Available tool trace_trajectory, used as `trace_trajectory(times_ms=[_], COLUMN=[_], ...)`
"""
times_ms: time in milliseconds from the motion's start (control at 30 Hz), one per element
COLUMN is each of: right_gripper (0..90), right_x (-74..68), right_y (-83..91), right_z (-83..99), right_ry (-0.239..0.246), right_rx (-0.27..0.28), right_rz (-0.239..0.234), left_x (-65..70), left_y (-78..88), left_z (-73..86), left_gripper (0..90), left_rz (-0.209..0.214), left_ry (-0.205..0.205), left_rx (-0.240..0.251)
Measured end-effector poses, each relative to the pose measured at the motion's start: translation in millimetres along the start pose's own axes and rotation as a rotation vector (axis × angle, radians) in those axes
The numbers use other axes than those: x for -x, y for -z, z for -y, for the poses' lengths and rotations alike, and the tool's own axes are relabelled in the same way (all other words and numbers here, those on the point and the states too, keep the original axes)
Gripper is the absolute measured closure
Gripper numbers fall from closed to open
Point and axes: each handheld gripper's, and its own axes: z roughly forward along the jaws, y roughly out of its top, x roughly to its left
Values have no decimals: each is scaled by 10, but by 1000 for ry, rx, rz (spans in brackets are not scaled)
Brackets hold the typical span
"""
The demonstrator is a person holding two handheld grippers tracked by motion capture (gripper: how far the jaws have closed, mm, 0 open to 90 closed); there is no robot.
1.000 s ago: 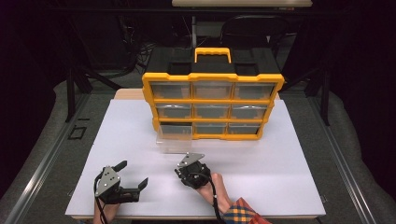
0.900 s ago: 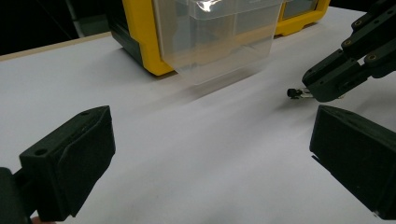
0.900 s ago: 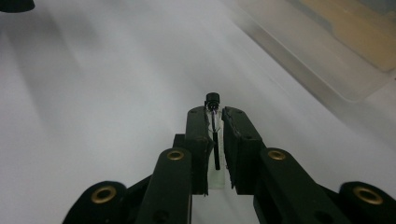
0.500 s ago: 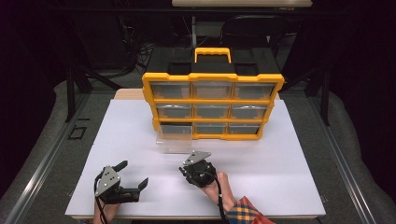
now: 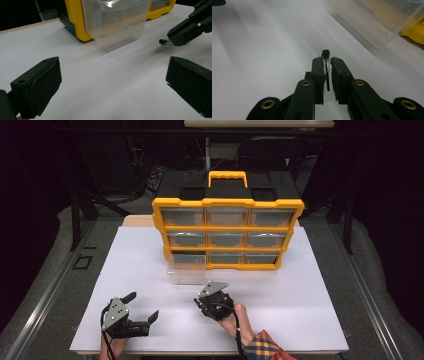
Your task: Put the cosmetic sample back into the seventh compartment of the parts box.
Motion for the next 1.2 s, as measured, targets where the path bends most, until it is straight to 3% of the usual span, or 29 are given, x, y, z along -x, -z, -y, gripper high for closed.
trace_trajectory(times_ms=[1200], right_gripper=[805], right_x=[191], right_y=[112], right_z=[18], right_ry=[-15], right_rx=[5], right_rz=[48], left_x=[-10], left_y=[13], left_z=[-1], left_gripper=[1], left_rz=[7], left_ry=[-2], left_rx=[7])
